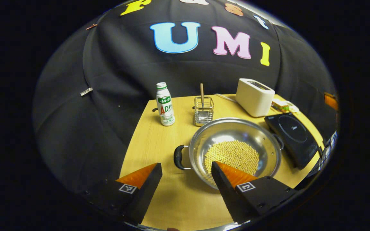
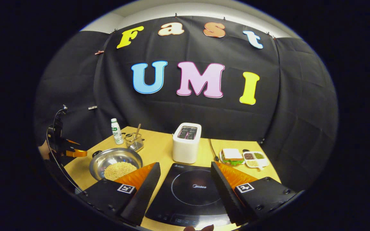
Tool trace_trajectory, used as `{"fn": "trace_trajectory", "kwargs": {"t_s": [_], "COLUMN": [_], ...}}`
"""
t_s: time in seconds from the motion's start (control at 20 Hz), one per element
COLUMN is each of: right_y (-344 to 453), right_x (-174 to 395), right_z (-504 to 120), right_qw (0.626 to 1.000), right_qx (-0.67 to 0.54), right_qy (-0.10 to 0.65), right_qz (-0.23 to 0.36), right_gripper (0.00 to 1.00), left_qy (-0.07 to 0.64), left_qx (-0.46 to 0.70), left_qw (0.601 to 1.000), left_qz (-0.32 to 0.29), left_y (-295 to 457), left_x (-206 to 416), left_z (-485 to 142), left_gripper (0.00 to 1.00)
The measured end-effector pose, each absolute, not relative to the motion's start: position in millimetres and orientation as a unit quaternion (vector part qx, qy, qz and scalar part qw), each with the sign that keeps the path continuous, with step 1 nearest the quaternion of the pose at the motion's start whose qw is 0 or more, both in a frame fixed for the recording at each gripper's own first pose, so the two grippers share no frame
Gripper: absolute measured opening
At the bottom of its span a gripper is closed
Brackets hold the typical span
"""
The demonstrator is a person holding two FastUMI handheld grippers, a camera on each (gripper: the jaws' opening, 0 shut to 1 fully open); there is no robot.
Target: First push the handle of the pot to place it horizontally, then grasp the pot with both hands and set it on the induction cooktop.
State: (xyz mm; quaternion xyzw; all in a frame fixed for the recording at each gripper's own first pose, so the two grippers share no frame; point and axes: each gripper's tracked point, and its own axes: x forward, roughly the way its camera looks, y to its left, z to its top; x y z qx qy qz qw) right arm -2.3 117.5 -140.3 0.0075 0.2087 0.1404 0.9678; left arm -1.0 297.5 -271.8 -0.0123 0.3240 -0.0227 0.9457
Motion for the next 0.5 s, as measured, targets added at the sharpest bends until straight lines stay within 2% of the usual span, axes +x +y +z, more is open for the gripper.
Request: {"fn": "trace_trajectory", "kwargs": {"t_s": [0.25, 0.5], "right_y": [163, 204], "right_x": [7, 19], "right_z": [-171, -205], "right_qw": [0.944, 0.919], "right_qx": [0.061, 0.100], "right_qy": [0.273, 0.334], "right_qz": [0.175, 0.185], "right_gripper": [0.98, 0.98], "left_qy": [0.347, 0.375], "left_qx": [-0.009, -0.016], "left_qw": [0.937, 0.926], "left_qz": [-0.029, -0.026], "left_y": [295, 305], "left_x": [15, 34], "left_z": [-286, -312], "left_gripper": [0.97, 0.97]}}
